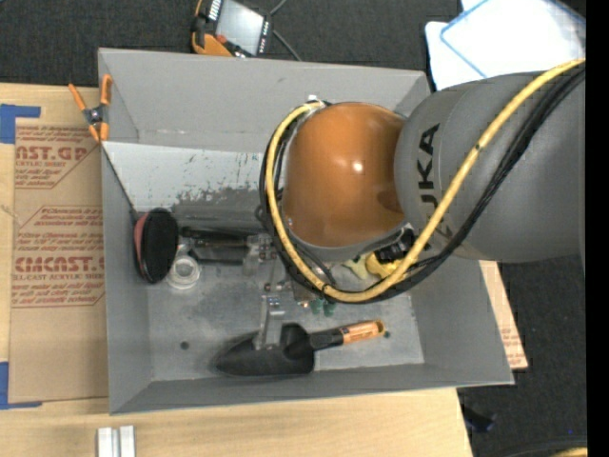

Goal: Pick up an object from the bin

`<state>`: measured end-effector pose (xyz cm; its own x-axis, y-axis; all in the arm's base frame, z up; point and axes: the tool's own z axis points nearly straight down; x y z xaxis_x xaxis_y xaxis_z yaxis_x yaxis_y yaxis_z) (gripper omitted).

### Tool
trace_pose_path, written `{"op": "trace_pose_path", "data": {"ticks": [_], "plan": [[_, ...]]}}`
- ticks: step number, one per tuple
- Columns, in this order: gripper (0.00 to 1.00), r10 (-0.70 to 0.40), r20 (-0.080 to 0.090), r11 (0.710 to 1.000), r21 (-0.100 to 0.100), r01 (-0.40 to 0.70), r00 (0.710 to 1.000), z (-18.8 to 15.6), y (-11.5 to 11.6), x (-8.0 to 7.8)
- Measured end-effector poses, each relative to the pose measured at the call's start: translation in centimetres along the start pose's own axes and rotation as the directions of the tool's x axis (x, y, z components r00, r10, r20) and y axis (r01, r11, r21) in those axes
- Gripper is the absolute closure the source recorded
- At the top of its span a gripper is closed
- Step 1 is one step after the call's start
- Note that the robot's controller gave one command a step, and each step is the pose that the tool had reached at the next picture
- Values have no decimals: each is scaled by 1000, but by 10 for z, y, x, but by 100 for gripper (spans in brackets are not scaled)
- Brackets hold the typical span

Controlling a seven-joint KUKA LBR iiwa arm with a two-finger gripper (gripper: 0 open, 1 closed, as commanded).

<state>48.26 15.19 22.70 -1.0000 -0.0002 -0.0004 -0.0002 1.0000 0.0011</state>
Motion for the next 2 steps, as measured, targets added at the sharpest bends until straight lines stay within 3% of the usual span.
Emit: {"op": "trace_pose_path", "data": {"ticks": [1,2], "plan": [[0,-99,3,995,0,99,995,136,-55,-4],[0,-72,19,997,-4,72,997,64,-60,1]]}}
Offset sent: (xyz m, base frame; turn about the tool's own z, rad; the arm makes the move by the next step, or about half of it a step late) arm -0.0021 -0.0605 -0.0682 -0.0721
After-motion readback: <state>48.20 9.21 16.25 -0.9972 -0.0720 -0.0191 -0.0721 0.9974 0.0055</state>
